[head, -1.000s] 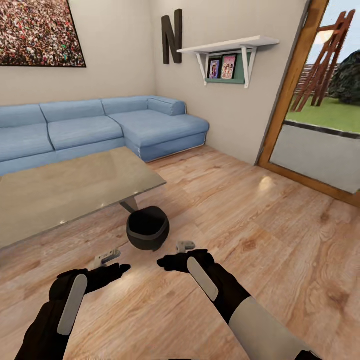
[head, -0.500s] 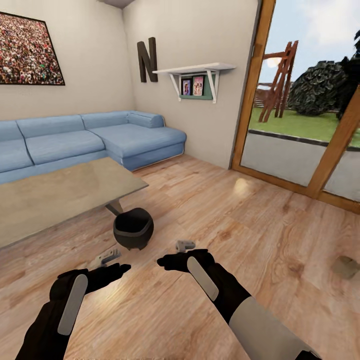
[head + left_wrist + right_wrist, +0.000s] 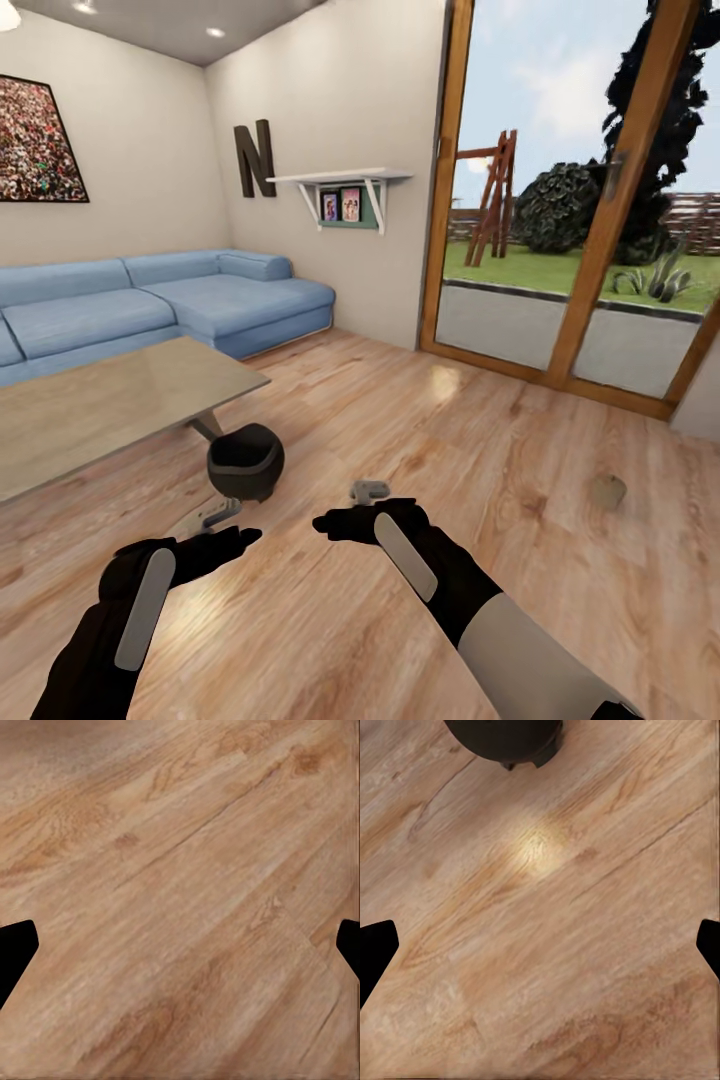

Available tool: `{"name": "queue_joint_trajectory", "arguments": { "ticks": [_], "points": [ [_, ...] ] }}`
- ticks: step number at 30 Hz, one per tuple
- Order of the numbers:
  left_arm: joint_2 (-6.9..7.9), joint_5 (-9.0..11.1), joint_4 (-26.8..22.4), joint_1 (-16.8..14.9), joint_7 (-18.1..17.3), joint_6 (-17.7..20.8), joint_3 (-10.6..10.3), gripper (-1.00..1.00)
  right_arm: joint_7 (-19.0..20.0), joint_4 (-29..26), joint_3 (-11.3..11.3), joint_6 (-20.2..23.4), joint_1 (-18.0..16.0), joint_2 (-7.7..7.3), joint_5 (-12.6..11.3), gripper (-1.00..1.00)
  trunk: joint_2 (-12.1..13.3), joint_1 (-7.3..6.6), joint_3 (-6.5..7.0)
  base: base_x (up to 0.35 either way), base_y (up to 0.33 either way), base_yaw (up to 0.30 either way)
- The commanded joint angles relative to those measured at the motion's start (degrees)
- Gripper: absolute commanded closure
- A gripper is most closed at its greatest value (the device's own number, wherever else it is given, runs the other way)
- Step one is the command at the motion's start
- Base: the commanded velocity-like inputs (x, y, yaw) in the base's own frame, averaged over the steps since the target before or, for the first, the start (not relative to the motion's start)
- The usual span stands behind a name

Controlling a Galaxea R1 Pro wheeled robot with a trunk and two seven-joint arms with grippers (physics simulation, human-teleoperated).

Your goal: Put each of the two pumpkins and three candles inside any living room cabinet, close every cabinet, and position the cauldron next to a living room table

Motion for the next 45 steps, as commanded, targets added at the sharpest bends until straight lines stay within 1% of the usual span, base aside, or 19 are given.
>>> {"name": "queue_joint_trajectory", "arguments": {
  "ticks": [1,45],
  "points": [
    [0.03,0.6,-0.1,0.0,0.5,0.2,0.0,-1.0,-0.6,0.0,0.1,0.1,-0.1,0.0,-0.6,-1.0,0.0,-0.07,0.23,-0.338,0.096,-0.252],
    [0.01,0.5,-1.2,0.0,0.5,0.3,-0.2,-1.0,-0.5,0.1,0.0,0.1,-0.1,0.0,-0.7,-1.0,0.6,-1.2,12.34,-0.338,0.109,-0.254]
  ]
}}
